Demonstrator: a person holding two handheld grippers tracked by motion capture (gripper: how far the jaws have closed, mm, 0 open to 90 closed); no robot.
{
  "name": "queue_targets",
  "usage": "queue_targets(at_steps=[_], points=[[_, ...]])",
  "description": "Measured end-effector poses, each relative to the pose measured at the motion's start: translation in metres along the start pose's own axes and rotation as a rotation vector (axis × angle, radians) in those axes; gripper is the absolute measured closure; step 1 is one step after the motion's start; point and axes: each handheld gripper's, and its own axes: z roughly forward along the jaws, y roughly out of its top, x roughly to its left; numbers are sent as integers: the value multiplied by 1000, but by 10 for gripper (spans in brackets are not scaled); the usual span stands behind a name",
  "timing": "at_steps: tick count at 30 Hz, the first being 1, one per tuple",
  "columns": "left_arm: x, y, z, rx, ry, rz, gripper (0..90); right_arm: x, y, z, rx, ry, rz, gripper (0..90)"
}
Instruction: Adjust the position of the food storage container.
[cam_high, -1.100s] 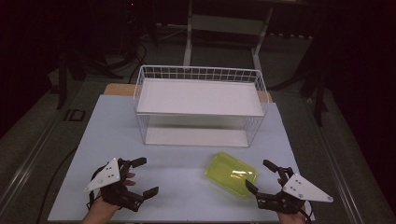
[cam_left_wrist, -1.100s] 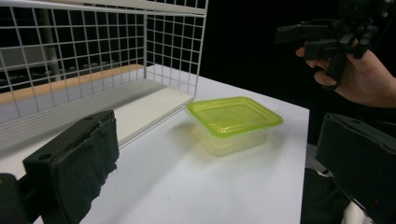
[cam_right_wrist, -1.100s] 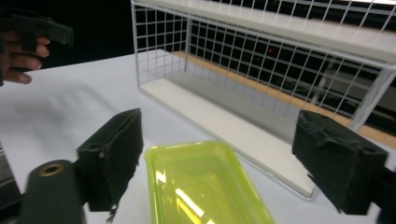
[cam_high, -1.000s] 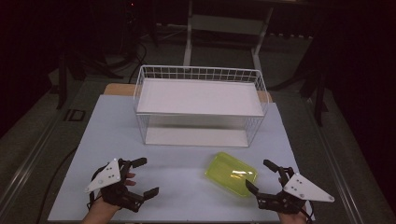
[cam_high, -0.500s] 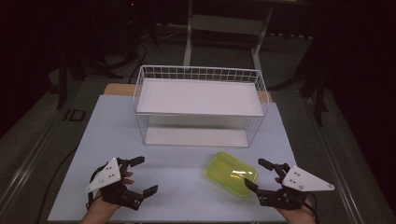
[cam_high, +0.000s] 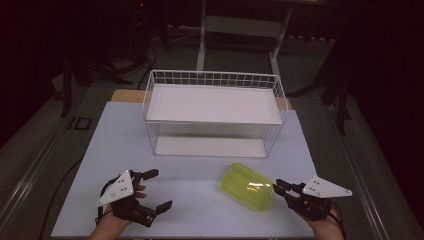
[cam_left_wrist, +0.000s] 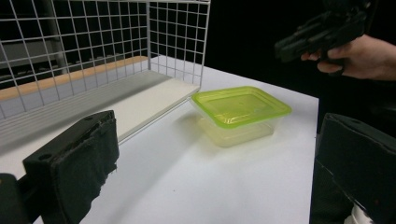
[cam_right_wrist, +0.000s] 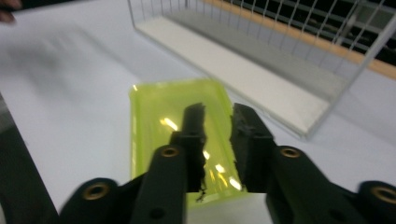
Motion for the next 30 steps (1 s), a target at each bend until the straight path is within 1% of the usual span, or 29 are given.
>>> queue_targets(at_steps=[3, 4, 5, 6, 7, 10, 12, 13, 15, 16, 19, 20, 22, 23, 24, 25, 28, 30], points=[[1, -1, 1, 6, 0, -3, 0, -4, -10, 3, 33, -15, -11, 822], [1, -1, 1, 8, -1, -5, 1, -5, -12, 4, 36, -6, -3, 843], [1, -2, 2, 11, -1, -4, 1, -7, -16, 6, 47, 19, 10, 870], [1, -2, 2, 12, -2, -5, 0, -7, -18, 7, 57, 35, 9, 886], [1, -2, 2, 12, -2, -7, 1, -7, -21, 10, 69, 19, -2, 898], [-1, -2, 3, 14, -8, -3, 0, -7, -26, 14, 88, 18, -12, 900], [-4, -1, 5, 17, -17, 9, 1, -8, -30, 17, 92, 31, 2, 900], [-5, -1, 5, 19, -21, 13, 1, -8, -33, 19, 104, 33, 3, 900], [-6, -1, 7, 25, -26, 17, 0, -9, -36, 21, 120, 32, 11, 900], [-6, -2, 7, 31, -27, 18, 0, -10, -37, 21, 124, 27, 7, 900], [-5, -3, 8, 34, -25, 12, 0, -11, -37, 21, 125, 21, 15, 900], [-4, -3, 8, 34, -24, 8, 0, -11, -39, 21, 131, 10, 10, 900], [-4, -3, 7, 25, -21, -1, 0, -12, -41, 23, 164, -9, 11, 900], [-4, -3, 6, 22, -22, -6, 0, -11, -42, 24, 178, -16, 1, 900], [-4, -3, 6, 22, -22, -6, 0, -11, -42, 24, 178, -16, 1, 900], [-4, -3, 6, 22, -22, -5, 0, -10, -42, 27, 188, -1, 1, 900], [-6, -2, 6, 24, -27, 2, 1, -11, -42, 29, 184, -8, -8, 900], [-6, -3, 7, 24, -32, -1, 1, -13, -42, 30, 175, -1, -8, 900]])
